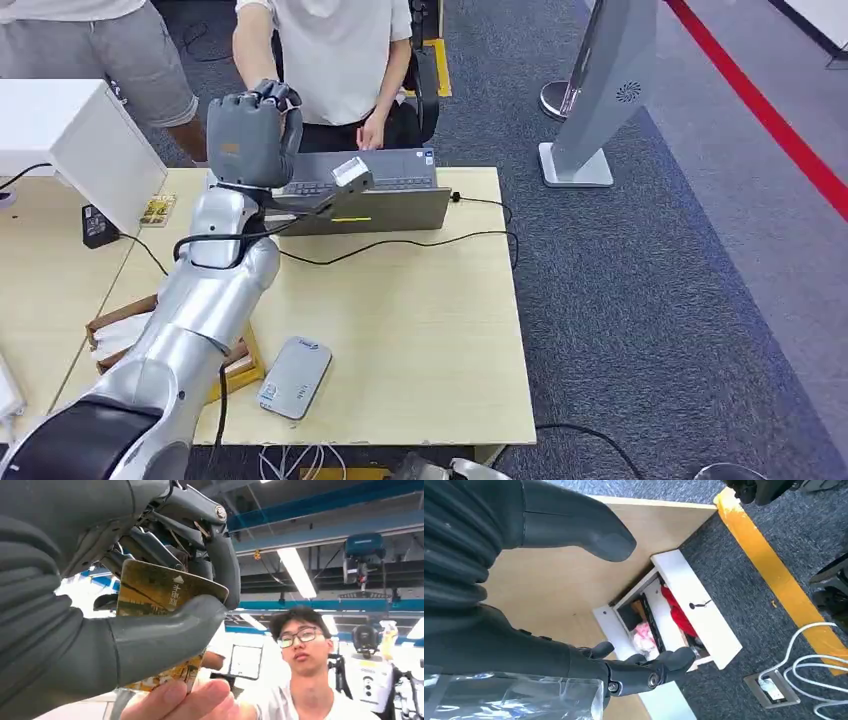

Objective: Pass the card to the sensor for recognition and then transmit it.

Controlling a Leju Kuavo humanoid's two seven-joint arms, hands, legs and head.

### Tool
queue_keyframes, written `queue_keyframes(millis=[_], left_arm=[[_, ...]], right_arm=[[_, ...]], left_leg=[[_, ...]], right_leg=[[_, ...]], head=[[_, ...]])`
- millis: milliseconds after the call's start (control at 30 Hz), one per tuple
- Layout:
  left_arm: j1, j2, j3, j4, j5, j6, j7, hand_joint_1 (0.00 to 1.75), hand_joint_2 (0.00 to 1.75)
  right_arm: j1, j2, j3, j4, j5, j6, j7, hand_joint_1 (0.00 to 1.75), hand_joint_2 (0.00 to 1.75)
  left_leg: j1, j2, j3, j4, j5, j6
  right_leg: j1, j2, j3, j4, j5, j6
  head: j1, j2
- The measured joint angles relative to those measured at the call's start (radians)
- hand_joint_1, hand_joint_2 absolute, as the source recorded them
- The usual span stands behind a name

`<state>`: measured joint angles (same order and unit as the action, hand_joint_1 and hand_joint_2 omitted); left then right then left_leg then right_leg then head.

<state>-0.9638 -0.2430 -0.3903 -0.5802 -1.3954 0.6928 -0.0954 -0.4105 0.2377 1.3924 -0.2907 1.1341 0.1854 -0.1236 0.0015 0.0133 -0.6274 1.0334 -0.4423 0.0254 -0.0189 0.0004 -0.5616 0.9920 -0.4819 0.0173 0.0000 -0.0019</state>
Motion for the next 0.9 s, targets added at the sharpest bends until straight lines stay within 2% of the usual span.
queue_keyframes(millis=[200,233,467,900], left_arm=[[-0.001,0.004,0.000,0.024,0.003,0.000,0.015,1.75,1.75],[-0.001,0.005,0.000,0.028,0.002,0.000,0.017,0.00,1.75],[-0.007,0.012,0.001,0.053,0.046,0.001,-0.004,0.00,1.75],[-0.002,0.037,0.013,0.052,0.056,0.001,-0.017,0.00,1.75]], right_arm=[[-0.002,0.000,0.014,0.000,0.001,-0.005,0.000,0.00,1.75],[-0.002,0.000,0.016,0.000,0.001,-0.005,0.000,0.00,1.75],[-0.004,0.000,0.030,0.000,0.002,-0.006,-0.003,0.00,1.75],[-0.005,0.000,0.046,0.000,-0.006,-0.006,0.004,0.00,1.75]], left_leg=[[0.000,0.000,-0.001,0.000,0.000,0.000],[0.000,0.000,-0.001,0.000,0.000,0.000],[0.000,0.000,-0.001,0.000,0.000,0.000],[0.000,0.000,-0.001,0.000,0.000,0.000]], right_leg=[[0.000,0.000,0.000,0.000,0.000,0.000],[0.000,0.000,0.000,0.000,0.000,0.000],[0.000,0.000,-0.001,0.000,0.000,0.000],[0.000,0.000,-0.001,0.001,0.000,0.000]], head=[[0.000,0.000],[0.000,0.000],[0.000,0.000],[0.000,0.000]])
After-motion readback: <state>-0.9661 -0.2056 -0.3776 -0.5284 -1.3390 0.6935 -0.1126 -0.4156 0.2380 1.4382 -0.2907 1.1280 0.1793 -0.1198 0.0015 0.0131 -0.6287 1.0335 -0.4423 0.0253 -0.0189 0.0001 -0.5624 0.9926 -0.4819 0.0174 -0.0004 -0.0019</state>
